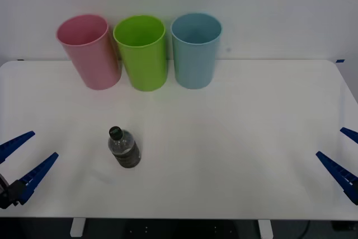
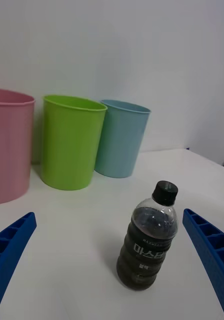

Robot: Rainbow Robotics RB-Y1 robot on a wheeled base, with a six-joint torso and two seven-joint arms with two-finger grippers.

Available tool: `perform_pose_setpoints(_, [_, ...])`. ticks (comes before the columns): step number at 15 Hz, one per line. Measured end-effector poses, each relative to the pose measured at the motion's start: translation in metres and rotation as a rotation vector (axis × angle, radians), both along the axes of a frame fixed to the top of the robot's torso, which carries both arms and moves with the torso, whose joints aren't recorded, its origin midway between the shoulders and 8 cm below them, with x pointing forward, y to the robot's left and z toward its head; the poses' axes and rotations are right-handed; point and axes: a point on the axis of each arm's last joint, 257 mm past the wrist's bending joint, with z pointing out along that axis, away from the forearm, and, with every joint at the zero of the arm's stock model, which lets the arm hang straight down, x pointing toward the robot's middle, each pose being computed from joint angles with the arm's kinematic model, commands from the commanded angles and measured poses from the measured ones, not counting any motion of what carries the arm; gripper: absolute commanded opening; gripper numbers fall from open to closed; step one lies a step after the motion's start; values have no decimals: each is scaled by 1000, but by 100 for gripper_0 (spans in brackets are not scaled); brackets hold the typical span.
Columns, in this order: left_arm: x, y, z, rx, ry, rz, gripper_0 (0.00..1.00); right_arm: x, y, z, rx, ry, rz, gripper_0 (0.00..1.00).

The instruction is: Grasp the object on the table and drop it into the matching bin: aluminum can to the light blue bin, PET bottle to the pink bin.

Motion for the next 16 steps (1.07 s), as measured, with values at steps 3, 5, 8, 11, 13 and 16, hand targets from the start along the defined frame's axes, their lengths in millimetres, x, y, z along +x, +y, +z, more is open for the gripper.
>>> perform_pose_setpoints(3, [0,5,-8,5,14,11,100,0,0,0,0,0,0,100])
perform_pose_setpoints(5, [-1,9,-17,20,29,13,100,0,0,0,0,0,0,100])
perform_pose_setpoints(8, [-3,16,-35,76,36,20,100,0,0,0,0,0,0,100])
perform_pose_setpoints(11, [-7,17,-60,138,37,21,100,0,0,0,0,0,0,100])
perform_pose_setpoints(13, [-9,13,-71,151,44,14,100,0,0,0,0,0,0,100])
perform_pose_setpoints(16, [-11,5,-84,185,36,1,100,0,0,0,0,0,0,100])
